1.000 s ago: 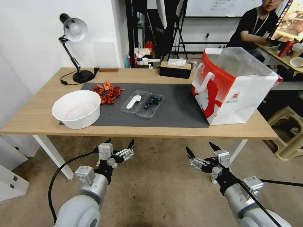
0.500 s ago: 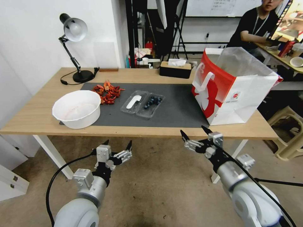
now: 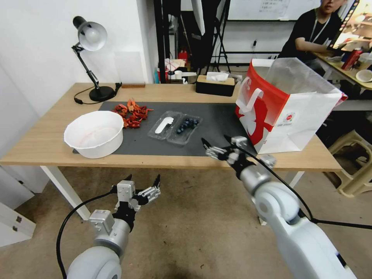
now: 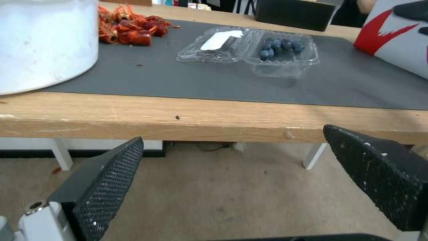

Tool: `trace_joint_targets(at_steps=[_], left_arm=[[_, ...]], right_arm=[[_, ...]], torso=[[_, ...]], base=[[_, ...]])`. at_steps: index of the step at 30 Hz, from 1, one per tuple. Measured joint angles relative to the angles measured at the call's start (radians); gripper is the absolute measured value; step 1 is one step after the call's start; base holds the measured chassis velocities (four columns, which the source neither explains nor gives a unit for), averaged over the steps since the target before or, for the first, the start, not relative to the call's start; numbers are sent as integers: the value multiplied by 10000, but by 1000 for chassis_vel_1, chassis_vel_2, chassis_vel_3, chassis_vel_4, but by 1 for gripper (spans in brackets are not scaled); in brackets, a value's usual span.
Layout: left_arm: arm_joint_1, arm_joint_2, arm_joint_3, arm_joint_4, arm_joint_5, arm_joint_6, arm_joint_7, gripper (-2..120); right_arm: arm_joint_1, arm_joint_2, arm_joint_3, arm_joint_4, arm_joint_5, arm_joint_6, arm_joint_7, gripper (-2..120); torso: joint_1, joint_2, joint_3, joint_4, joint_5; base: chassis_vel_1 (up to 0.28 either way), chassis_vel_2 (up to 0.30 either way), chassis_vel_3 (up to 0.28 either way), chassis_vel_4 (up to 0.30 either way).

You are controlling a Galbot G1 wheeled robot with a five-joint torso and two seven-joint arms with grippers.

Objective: Close the takeout container lid, then place the container into the takeout bag.

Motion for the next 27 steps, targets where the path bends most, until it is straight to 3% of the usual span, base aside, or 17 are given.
trace_joint_targets(at_steps=[3, 6, 15, 19, 27], left_arm=[[30, -20, -22, 0, -3, -7, -25, 100], [87, -45, -58, 0, -4, -55, -58, 100], [145, -82, -104, 54, -6, -127, -121, 100], [144, -93, -110, 139, -12, -160, -146, 100], [135, -107, -108, 236, -14, -207, -161, 100]], right_arm=[[438, 69, -361, -90, 22, -523, 613, 100], [1293, 265, -971, -264, 316, -1512, 1949, 100], [2539, 621, -1779, -635, 1362, -2793, 3748, 100], [3147, 861, -2246, -1002, 1869, -3153, 4725, 100], [3830, 1292, -2852, -1920, 2373, -3221, 5565, 100]], torso=[[0, 0, 0, 0, -2], [0, 0, -1, 1, -2], [-3, 0, -1, 1, -1], [-3, 0, -1, 1, -1], [-4, 2, -1, 0, -1]], base=[[0, 0, 0, 0], [0, 0, 0, 0], [0, 0, 0, 0], [0, 0, 0, 0], [0, 0, 0, 0]])
